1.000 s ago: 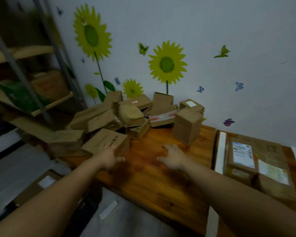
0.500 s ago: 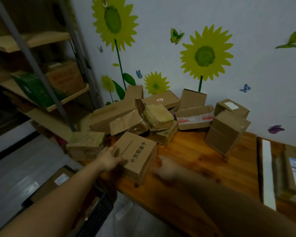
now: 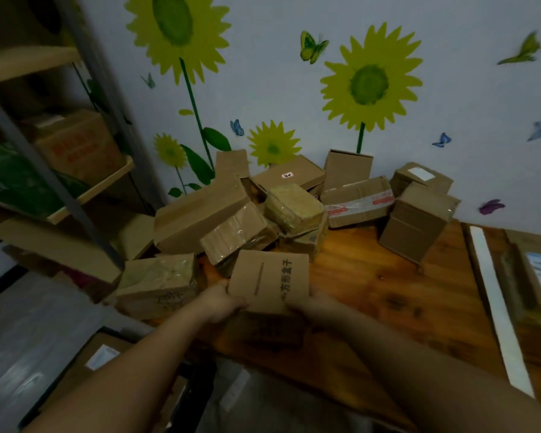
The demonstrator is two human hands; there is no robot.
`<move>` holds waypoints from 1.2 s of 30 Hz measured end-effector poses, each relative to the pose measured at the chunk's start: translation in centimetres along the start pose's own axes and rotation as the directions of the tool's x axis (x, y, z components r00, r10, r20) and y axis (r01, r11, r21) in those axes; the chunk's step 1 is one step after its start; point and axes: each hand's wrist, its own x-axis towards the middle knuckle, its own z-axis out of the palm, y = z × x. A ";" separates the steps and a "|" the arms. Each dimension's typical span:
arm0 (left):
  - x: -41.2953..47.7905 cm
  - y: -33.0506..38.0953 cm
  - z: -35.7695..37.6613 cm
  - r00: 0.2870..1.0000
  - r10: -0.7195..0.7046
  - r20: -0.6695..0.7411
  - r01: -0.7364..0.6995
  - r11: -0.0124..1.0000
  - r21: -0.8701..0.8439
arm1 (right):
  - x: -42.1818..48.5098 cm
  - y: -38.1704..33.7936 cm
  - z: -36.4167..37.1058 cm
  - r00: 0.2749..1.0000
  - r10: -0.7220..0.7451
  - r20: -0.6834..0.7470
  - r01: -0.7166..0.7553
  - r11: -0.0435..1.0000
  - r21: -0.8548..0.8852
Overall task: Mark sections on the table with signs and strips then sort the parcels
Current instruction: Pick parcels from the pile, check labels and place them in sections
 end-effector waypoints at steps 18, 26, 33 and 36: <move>-10.9 2.2 3.6 0.884 0.446 0.140 -0.416 0.888 -0.196 | -14.7 5.3 -0.2 0.842 -0.058 -0.537 0.252 0.921 0.296; -14.0 5.5 8.4 0.883 0.462 0.080 -0.412 0.846 -0.339 | -19.7 8.0 -4.6 0.792 -0.093 -0.603 0.377 0.852 0.363; -17.5 9.5 13.2 0.834 0.537 0.127 -0.447 0.793 -0.415 | -23.7 10.1 -9.8 0.734 -0.110 -0.670 0.465 0.801 0.377; -18.4 11.1 16.1 0.821 0.566 0.072 -0.502 0.777 -0.381 | -25.3 11.3 -11.8 0.709 -0.121 -0.694 0.480 0.804 0.351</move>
